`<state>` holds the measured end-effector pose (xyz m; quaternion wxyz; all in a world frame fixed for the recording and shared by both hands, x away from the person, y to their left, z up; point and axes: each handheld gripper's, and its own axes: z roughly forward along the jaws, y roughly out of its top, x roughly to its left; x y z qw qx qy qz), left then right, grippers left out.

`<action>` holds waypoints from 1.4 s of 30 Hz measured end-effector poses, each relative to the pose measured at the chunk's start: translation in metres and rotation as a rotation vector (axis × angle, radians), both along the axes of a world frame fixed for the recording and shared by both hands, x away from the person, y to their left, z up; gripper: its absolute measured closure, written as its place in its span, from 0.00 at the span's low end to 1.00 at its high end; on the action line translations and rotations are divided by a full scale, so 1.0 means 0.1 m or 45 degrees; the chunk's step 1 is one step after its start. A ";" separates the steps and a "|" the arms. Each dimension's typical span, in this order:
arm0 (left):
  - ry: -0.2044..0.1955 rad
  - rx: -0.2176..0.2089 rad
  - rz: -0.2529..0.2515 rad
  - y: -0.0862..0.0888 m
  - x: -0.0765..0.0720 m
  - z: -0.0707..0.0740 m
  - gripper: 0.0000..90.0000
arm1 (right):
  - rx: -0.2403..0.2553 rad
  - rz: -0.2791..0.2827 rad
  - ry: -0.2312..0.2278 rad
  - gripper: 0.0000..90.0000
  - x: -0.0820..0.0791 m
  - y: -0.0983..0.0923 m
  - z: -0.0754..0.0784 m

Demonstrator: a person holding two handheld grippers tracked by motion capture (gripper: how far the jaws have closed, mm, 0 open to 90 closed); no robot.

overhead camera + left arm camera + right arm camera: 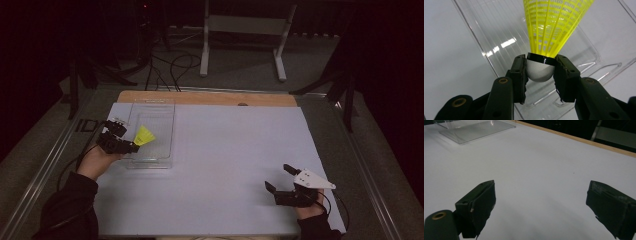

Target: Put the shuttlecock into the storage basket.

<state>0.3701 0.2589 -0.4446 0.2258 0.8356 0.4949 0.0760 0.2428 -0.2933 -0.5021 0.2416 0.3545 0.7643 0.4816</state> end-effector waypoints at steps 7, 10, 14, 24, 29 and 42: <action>0.040 0.026 0.001 0.00 -0.01 0.00 0.71 | 0.001 -0.001 -0.001 0.10 0.00 0.00 0.00; 0.053 0.036 0.007 0.00 -0.02 -0.01 0.71 | 0.001 -0.002 0.001 0.10 0.00 0.00 0.00; 0.068 0.044 0.004 0.00 -0.02 -0.02 0.71 | 0.001 -0.001 0.005 0.10 0.00 0.00 0.00; 0.103 0.074 -0.008 -0.04 -0.01 -0.03 0.70 | 0.000 -0.002 0.008 0.10 0.00 0.00 0.00; 0.057 0.038 0.009 -0.04 0.00 0.06 0.60 | 0.001 -0.001 0.009 0.10 0.00 0.00 0.00; 0.003 0.032 0.017 -0.10 -0.03 0.19 0.16 | 0.001 -0.004 0.004 0.10 0.00 0.00 0.00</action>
